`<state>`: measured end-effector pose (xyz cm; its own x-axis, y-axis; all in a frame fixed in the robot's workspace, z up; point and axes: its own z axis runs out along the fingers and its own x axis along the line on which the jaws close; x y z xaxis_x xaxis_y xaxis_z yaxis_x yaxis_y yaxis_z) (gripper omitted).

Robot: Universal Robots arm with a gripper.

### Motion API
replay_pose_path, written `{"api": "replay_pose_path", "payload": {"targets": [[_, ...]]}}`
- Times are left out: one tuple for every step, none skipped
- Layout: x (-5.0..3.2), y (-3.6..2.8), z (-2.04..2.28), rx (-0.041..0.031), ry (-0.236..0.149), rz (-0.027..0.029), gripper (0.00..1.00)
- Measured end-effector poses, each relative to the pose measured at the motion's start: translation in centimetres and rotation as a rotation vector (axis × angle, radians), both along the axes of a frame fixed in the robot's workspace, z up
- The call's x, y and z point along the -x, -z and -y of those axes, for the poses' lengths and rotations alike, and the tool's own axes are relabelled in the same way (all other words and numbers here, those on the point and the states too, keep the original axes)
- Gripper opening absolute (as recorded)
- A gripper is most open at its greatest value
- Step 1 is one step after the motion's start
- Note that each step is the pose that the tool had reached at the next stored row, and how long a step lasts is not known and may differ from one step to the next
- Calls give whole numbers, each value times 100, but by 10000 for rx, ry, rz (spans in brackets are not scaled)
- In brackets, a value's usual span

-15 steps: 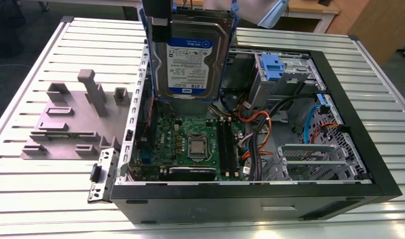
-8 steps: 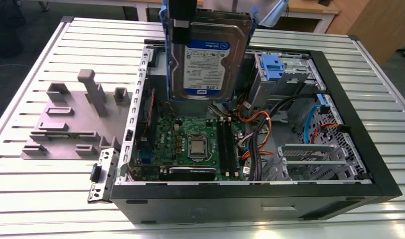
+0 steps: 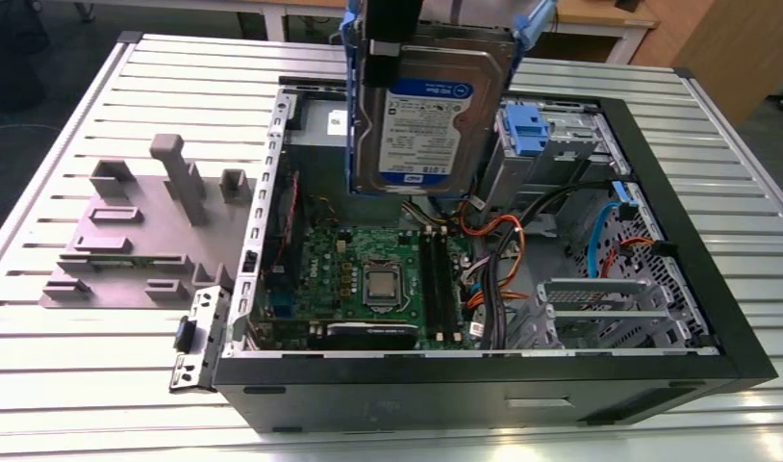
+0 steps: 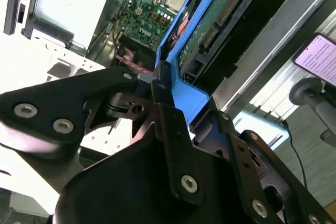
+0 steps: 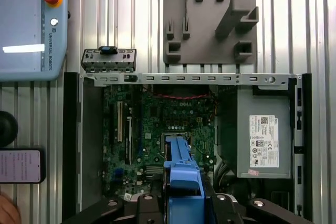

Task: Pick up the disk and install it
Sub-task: 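Pick up the disk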

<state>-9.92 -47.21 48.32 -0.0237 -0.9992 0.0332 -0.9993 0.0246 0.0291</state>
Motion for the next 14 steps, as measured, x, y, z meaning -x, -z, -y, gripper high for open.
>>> {"api": "replay_pose_path", "payload": {"targets": [[-22,0,0,0,1,-1,36],[-43,0,0,0,1,-2,36],[-65,1,0,0,0,-2,36],[-87,1,0,0,0,-3,36],[-108,2,0,-1,0,-4,36],[-129,2,0,0,1,-4,36],[-149,2,0,0,1,-5,36],[-170,2,0,0,0,-5,36],[-190,3,0,0,1,-5,36],[-209,3,0,0,1,-6,36],[-228,4,0,0,0,-6,36],[-246,4,0,-1,0,-6,36],[-262,5,1,-2,1,-6,36],[-276,6,3,-2,0,-6,36]]}}
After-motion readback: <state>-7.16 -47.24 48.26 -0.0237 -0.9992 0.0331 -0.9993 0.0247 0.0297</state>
